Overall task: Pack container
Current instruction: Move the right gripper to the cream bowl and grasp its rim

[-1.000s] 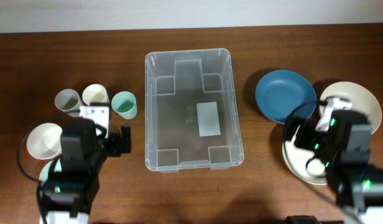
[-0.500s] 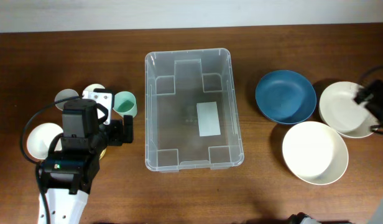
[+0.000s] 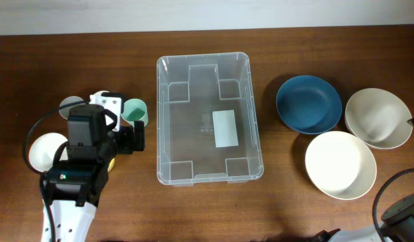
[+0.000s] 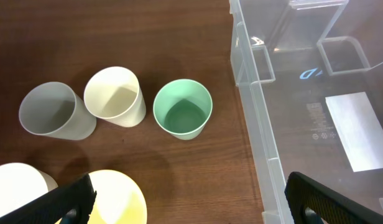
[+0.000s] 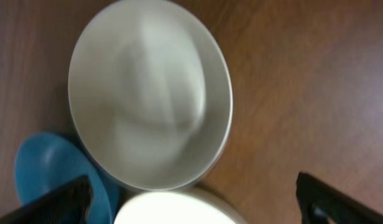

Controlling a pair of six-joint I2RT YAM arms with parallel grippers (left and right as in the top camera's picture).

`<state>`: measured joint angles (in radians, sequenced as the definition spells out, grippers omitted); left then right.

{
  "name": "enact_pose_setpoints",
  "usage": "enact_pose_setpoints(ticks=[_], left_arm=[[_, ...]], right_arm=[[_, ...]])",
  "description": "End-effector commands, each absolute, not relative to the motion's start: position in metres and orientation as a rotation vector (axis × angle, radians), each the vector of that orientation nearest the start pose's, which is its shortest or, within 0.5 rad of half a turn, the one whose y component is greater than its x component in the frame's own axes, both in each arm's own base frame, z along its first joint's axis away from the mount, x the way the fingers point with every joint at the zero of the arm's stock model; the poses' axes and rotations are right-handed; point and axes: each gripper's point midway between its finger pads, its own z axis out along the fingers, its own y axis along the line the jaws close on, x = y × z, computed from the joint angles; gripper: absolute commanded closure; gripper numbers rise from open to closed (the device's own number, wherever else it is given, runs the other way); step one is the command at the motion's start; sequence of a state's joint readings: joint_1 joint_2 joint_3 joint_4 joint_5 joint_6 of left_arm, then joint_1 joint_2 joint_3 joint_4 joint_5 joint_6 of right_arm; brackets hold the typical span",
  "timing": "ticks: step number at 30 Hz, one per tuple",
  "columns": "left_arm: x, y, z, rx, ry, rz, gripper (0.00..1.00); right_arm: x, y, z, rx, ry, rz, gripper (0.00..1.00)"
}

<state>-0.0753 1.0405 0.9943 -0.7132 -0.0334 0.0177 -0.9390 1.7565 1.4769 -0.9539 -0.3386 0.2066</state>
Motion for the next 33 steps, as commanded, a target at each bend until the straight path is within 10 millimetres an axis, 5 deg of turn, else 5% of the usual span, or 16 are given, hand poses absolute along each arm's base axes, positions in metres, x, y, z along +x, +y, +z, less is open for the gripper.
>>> enact_pose_setpoints(ticks=[1, 9, 26, 33], left_arm=[[0.317, -0.018, 0.227, 0.082, 2.315, -0.003, 0.00], [0.319, -0.018, 0.224, 0.083, 2.320, -0.004, 0.00], [0.320, -0.018, 0.225, 0.083, 2.315, -0.004, 0.00], [0.321, -0.018, 0.226, 0.082, 2.310, -0.004, 0.00]], right_arm=[[0.285, -0.283, 0.103, 1.384, 2.338, 0.324, 0.00], [0.293, -0.272, 0.045, 1.357, 2.329, 0.398, 0.02], [0.317, -0.274, 0.002, 1.324, 2.323, 0.384, 0.09], [0.319, -0.272, 0.001, 1.319, 2.329, 0.389, 0.36]])
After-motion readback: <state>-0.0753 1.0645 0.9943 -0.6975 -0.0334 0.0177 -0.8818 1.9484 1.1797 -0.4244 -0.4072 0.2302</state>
